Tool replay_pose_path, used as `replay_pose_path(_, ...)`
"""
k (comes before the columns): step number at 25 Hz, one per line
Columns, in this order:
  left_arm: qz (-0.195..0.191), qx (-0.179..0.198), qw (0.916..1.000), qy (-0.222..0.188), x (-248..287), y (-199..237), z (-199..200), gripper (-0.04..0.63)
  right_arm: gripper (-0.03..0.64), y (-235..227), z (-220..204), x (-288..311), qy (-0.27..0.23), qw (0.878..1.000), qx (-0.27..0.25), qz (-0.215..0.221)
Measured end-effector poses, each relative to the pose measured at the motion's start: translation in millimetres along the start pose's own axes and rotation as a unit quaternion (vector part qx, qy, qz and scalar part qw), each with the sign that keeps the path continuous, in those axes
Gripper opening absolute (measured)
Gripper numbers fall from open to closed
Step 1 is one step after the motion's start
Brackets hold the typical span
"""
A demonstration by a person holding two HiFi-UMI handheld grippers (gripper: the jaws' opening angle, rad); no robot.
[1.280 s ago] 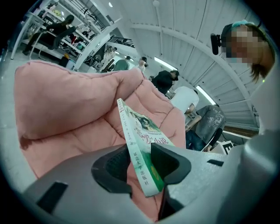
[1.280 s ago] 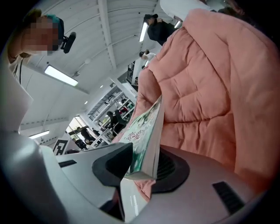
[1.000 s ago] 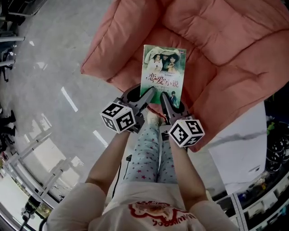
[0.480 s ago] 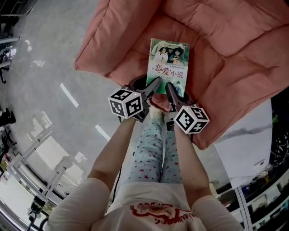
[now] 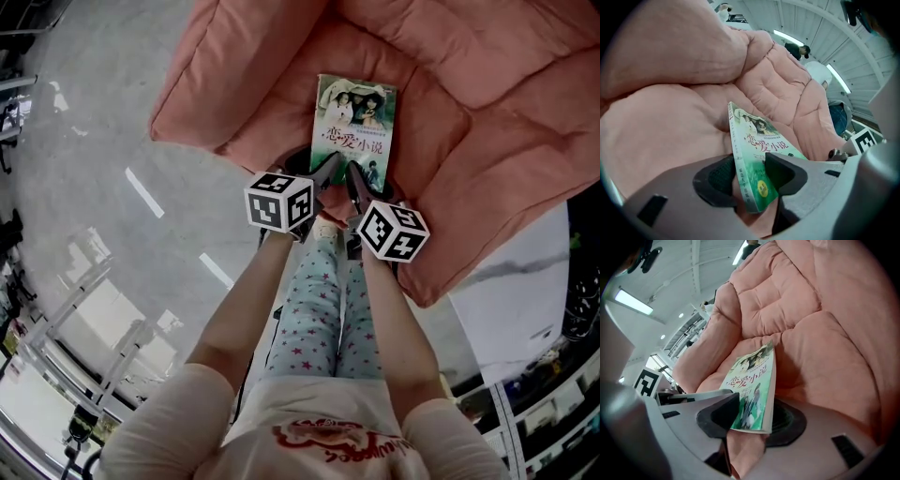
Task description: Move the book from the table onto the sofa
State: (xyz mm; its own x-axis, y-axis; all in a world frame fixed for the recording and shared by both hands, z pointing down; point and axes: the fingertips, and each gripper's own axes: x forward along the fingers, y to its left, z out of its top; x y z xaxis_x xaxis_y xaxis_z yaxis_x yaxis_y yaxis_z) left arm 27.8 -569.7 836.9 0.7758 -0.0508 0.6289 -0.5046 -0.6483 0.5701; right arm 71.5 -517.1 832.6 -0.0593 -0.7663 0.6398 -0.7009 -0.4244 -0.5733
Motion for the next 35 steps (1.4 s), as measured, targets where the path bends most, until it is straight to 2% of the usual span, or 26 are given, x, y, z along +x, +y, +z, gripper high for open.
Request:
replay_pose_path(3,0.05,0.049,0.9972,0.026,-1.5,5.5,-4.6,0.212,0.173,-0.3,-3.9,1.2,0.015,0.999,-0.024,-0.022)
replay_pose_path(5,0.08,0.1,0.9909,0.041,-2.5,4.6,-6.1,0.213,0.219,0.0,-5.8,0.5,0.024,0.998,-0.048,-0.035)
replay_pose_path(7,0.097,0.125,0.9865,0.043,-4.7,4.0,-7.1,0.221,0.248,-1.4,-6.6,-2.0,0.033,0.996,-0.058,-0.051)
replay_pose_path(11,0.112,0.123,0.9853,0.038,-17.9,9.1,-10.1,0.221,0.313,-3.7,-9.1,-9.3,0.054,0.995,-0.044,-0.076)
replay_pose_path(17,0.12,0.083,0.9888,0.031,-46.2,5.7,-6.1,0.221,0.318,7.2,2.0,-37.2,0.052,0.992,-0.08,-0.077)
replay_pose_path(21,0.096,0.071,0.9925,-0.026,-82.8,-43.0,22.5,0.221,0.314,47.0,37.0,-83.1,0.008,0.995,-0.093,-0.027)
replay_pose_path(25,0.054,0.091,0.9891,-0.102,-124.9,-112.2,71.5,0.219,0.313,106.6,100.3,-137.5,-0.069,0.986,-0.144,0.04)
replay_pose_path(28,0.022,0.114,0.9831,-0.142,-155.6,-159.4,104.0,0.2,0.278,145.9,136.9,-172.7,-0.108,0.972,-0.196,0.07)
replay_pose_path(30,0.016,0.122,0.9812,-0.148,-170.6,-183.5,117.5,0.198,0.19,160.9,157.0,-194.3,-0.124,0.963,-0.229,0.068)
replay_pose_path(32,0.017,0.127,0.98,-0.152,-183.5,-201.0,125.1,0.189,0.075,169.5,172.3,-214.1,-0.137,0.956,-0.252,0.06)
replay_pose_path(35,0.019,0.134,0.9735,-0.184,-202.9,-223.3,141.1,0.04,0.034,184.6,190.2,-236.6,-0.151,0.948,-0.269,0.076)
